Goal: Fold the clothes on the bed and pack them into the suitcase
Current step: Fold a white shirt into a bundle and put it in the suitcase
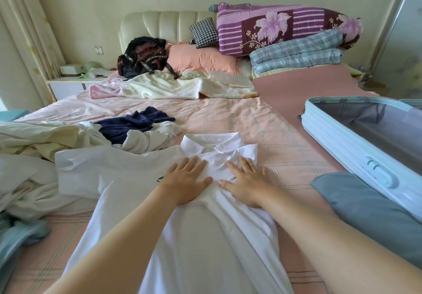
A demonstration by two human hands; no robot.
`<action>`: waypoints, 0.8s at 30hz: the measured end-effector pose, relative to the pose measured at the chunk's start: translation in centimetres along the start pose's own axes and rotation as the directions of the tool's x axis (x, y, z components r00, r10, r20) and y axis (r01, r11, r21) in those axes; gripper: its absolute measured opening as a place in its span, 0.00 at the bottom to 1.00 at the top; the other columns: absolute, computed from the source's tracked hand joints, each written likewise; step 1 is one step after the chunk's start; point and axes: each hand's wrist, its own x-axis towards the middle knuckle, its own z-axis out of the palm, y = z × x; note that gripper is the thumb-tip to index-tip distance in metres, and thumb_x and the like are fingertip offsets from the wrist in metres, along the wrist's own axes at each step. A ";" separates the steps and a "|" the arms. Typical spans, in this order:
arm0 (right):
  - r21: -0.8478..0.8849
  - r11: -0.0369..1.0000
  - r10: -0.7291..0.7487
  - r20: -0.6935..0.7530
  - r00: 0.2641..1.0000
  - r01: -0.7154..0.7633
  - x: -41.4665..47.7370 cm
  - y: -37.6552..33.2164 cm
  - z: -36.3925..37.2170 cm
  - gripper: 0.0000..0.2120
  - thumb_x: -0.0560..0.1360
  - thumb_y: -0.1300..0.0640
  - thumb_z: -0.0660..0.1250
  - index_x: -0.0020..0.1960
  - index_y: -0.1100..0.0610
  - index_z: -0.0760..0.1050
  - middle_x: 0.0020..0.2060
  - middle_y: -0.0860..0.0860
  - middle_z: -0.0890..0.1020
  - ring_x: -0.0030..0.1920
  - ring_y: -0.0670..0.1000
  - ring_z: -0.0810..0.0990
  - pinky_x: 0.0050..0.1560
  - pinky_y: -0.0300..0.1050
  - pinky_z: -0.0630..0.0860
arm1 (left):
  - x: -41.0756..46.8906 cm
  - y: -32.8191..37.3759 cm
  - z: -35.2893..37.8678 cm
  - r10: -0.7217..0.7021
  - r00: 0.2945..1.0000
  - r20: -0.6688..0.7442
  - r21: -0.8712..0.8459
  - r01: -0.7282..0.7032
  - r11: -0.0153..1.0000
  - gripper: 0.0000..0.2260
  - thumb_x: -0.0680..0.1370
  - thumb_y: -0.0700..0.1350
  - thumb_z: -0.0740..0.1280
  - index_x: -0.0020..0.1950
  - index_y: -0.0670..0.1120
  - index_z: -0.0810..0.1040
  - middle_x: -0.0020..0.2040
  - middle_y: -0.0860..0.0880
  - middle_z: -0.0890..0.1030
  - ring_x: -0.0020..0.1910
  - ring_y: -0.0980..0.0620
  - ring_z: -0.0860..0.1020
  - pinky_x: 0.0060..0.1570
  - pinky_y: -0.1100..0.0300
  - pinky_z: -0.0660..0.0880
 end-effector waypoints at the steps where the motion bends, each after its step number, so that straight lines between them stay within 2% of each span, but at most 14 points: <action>1: -0.008 1.000 0.014 0.010 1.000 -0.014 0.2 0.2 0.0 0.40 0.77 0.27 0.49 0.82 0.42 0.42 0.80 0.52 0.36 0.79 0.53 0.30 0.75 0.68 0.36 | 0.0 -0.3 0.1 -0.020 1.000 0.015 0.004 0.020 1.000 0.31 0.80 0.67 0.46 0.81 0.57 0.46 0.81 0.54 0.45 0.80 0.52 0.44 0.77 0.50 0.45; 3: -0.053 0.997 0.047 0.000 0.999 -0.046 0.7 0.5 -0.2 0.42 0.76 0.26 0.48 0.82 0.44 0.40 0.80 0.53 0.35 0.79 0.55 0.31 0.75 0.68 0.36 | 0.7 0.0 -0.4 -0.060 0.997 0.056 0.056 0.057 0.997 0.32 0.80 0.68 0.47 0.81 0.55 0.49 0.82 0.51 0.47 0.80 0.50 0.47 0.76 0.47 0.47; 4: -0.081 0.995 0.054 -0.017 0.998 -0.056 1.0 0.6 -0.4 0.43 0.75 0.25 0.48 0.82 0.44 0.40 0.80 0.54 0.36 0.79 0.56 0.32 0.75 0.68 0.36 | 1.2 0.5 -0.8 -0.079 0.996 0.047 0.097 0.075 0.992 0.32 0.79 0.67 0.48 0.80 0.53 0.52 0.81 0.50 0.52 0.79 0.48 0.51 0.75 0.46 0.50; 6: -0.121 0.991 0.050 -0.048 0.998 -0.056 1.6 0.9 -0.9 0.44 0.74 0.24 0.49 0.82 0.44 0.41 0.81 0.55 0.37 0.80 0.57 0.33 0.74 0.68 0.35 | 2.2 1.6 -1.3 -0.078 0.996 -0.041 0.155 0.084 0.984 0.31 0.79 0.65 0.51 0.77 0.49 0.60 0.77 0.48 0.61 0.75 0.46 0.60 0.72 0.46 0.56; 7: -0.126 0.990 0.053 -0.045 0.998 -0.058 1.9 1.2 -1.3 0.44 0.74 0.23 0.49 0.82 0.43 0.41 0.81 0.54 0.37 0.80 0.57 0.34 0.74 0.68 0.36 | 2.4 1.9 -1.3 -0.056 0.995 -0.084 0.141 0.068 0.988 0.31 0.79 0.65 0.52 0.76 0.48 0.61 0.77 0.48 0.62 0.75 0.46 0.60 0.72 0.46 0.57; 8: -0.125 0.990 0.066 -0.031 0.997 -0.070 2.2 1.6 -1.5 0.44 0.74 0.23 0.48 0.82 0.42 0.41 0.81 0.54 0.38 0.80 0.56 0.34 0.75 0.69 0.37 | 2.5 2.0 -0.9 -0.027 0.995 -0.099 0.100 0.037 0.994 0.31 0.79 0.65 0.51 0.77 0.50 0.59 0.78 0.49 0.59 0.76 0.47 0.58 0.73 0.46 0.55; 11: -0.151 0.984 0.095 -0.011 0.995 -0.096 2.7 2.6 -1.7 0.43 0.73 0.23 0.46 0.81 0.41 0.41 0.82 0.51 0.41 0.80 0.55 0.38 0.75 0.68 0.42 | 1.8 1.4 0.5 0.014 1.000 -0.017 -0.024 -0.014 1.000 0.32 0.80 0.68 0.48 0.80 0.56 0.47 0.81 0.53 0.46 0.80 0.51 0.45 0.76 0.46 0.46; 16: -0.123 0.988 0.098 -0.009 0.995 -0.099 1.5 2.1 -1.3 0.40 0.77 0.27 0.47 0.82 0.44 0.42 0.81 0.53 0.40 0.80 0.57 0.35 0.76 0.67 0.39 | 1.4 1.5 0.4 -0.023 1.000 0.014 0.013 0.023 1.000 0.36 0.80 0.67 0.48 0.81 0.49 0.44 0.82 0.49 0.45 0.80 0.49 0.44 0.77 0.44 0.46; 18: -0.077 0.993 0.089 -0.022 0.996 -0.091 0.0 1.8 -1.6 0.37 0.79 0.31 0.49 0.82 0.46 0.44 0.81 0.54 0.42 0.81 0.57 0.40 0.77 0.65 0.42 | 0.4 1.9 -0.3 -0.003 0.999 -0.036 0.016 0.003 1.000 0.33 0.82 0.63 0.51 0.81 0.46 0.50 0.81 0.49 0.51 0.80 0.49 0.49 0.76 0.47 0.48; 20: -0.020 0.998 0.058 -0.057 0.997 -0.060 -2.0 1.7 -1.6 0.34 0.81 0.34 0.51 0.81 0.48 0.48 0.81 0.54 0.45 0.81 0.56 0.43 0.77 0.63 0.46 | -1.6 2.6 -0.9 0.094 0.977 -0.190 -0.043 -0.104 0.994 0.25 0.83 0.56 0.54 0.78 0.49 0.61 0.78 0.51 0.61 0.77 0.50 0.57 0.74 0.51 0.54; 22: 0.021 1.000 0.008 -0.095 0.995 -0.006 -4.6 1.4 -1.5 0.29 0.81 0.38 0.54 0.79 0.47 0.55 0.81 0.54 0.48 0.81 0.55 0.46 0.77 0.61 0.49 | -4.6 3.5 -1.3 0.214 0.906 -0.367 -0.124 -0.275 0.953 0.21 0.79 0.50 0.57 0.72 0.52 0.72 0.71 0.54 0.72 0.71 0.50 0.66 0.69 0.54 0.62; 24: 0.030 0.998 -0.053 -0.160 0.986 0.059 -7.5 1.1 -1.3 0.25 0.81 0.42 0.58 0.76 0.46 0.62 0.80 0.53 0.55 0.79 0.54 0.54 0.76 0.56 0.54 | -7.7 4.7 -1.5 0.298 0.850 -0.434 -0.179 -0.405 0.897 0.21 0.73 0.43 0.59 0.63 0.52 0.79 0.61 0.56 0.78 0.63 0.51 0.72 0.63 0.56 0.67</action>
